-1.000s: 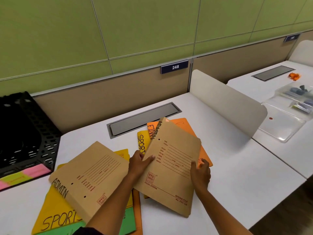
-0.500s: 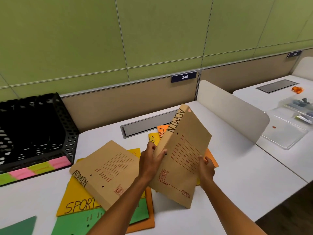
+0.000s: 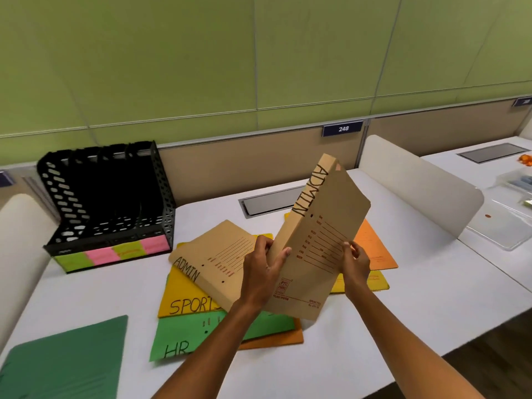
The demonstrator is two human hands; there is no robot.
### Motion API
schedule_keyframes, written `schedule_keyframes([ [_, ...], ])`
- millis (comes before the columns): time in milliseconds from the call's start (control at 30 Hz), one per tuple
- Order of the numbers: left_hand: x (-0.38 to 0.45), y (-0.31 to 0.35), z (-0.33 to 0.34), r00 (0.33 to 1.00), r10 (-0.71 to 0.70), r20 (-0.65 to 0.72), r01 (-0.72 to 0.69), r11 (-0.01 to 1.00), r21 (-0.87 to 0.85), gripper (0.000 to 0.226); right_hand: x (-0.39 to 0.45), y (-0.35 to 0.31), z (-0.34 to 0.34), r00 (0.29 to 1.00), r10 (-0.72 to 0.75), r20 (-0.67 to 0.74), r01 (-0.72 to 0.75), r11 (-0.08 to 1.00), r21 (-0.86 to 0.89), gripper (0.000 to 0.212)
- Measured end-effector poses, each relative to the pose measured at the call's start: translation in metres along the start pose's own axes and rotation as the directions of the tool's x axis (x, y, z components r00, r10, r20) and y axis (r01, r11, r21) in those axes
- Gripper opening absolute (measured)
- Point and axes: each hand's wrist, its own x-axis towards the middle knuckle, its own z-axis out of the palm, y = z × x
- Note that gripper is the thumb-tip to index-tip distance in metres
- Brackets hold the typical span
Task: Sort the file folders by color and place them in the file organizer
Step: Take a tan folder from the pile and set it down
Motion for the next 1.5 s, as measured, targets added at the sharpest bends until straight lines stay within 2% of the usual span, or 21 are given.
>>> schedule_keyframes([
  [200,-0.030,-0.019,-0.069,0.986,-0.132,-0.101,0.125,0.989,-0.077,0.025,-0.058,-0.007,0.031,0.985,-0.118,0.122,0.123,0.992,-0.036,0.039],
  [333,-0.053,-0.036,-0.118,0.945,-0.260,-0.199,0.236,0.962,-0.136,0.018,-0.095,-0.008,0.059,0.951,-0.208,0.228,0.231,0.970,-0.077,0.046],
  [533,-0.100,-0.074,-0.196,0.869,-0.434,-0.240,0.403,0.900,-0.168,0.030,-0.148,0.008,0.106,0.826,-0.295,0.480,0.410,0.899,-0.153,0.053],
  [633,-0.127,-0.091,-0.233,0.839,-0.469,-0.275,0.441,0.883,-0.158,0.034,-0.168,0.029,0.126,0.787,-0.283,0.548,0.481,0.837,-0.259,0.054],
  [767,-0.165,-0.105,-0.277,0.790,-0.524,-0.319,0.505,0.851,-0.147,0.034,-0.188,0.055,0.146,0.700,-0.239,0.673,0.594,0.717,-0.363,0.059],
  [867,-0.188,-0.114,-0.305,0.749,-0.557,-0.359,0.548,0.825,-0.138,0.037,-0.203,0.066,0.162,0.598,-0.246,0.763,0.735,0.547,-0.400,0.060],
  [967,-0.206,-0.121,-0.327,0.710,-0.578,-0.403,0.581,0.804,-0.128,0.040,-0.224,0.076,0.178,0.464,-0.246,0.851,0.859,0.358,-0.365,0.063],
  [1133,-0.229,-0.126,-0.355,0.653,-0.610,-0.448,0.628,0.768,-0.129,0.040,-0.253,0.094,0.210,0.275,-0.130,0.953,0.960,0.100,-0.263,0.062],
  [1200,-0.235,-0.125,-0.362,0.628,-0.626,-0.462,0.648,0.750,-0.134,0.039,-0.261,0.099,0.218,0.240,-0.090,0.967,0.971,0.047,-0.236,0.061],
  [1333,-0.246,-0.128,-0.369,0.600,-0.648,-0.469,0.678,0.723,-0.131,0.037,-0.274,0.105,0.230,0.215,-0.076,0.974,0.976,0.039,-0.212,0.052],
  [1500,-0.260,-0.135,-0.381,0.563,-0.676,-0.475,0.715,0.687,-0.130,0.038,-0.282,0.108,0.247,0.138,-0.013,0.990,0.990,-0.009,-0.138,0.046],
])
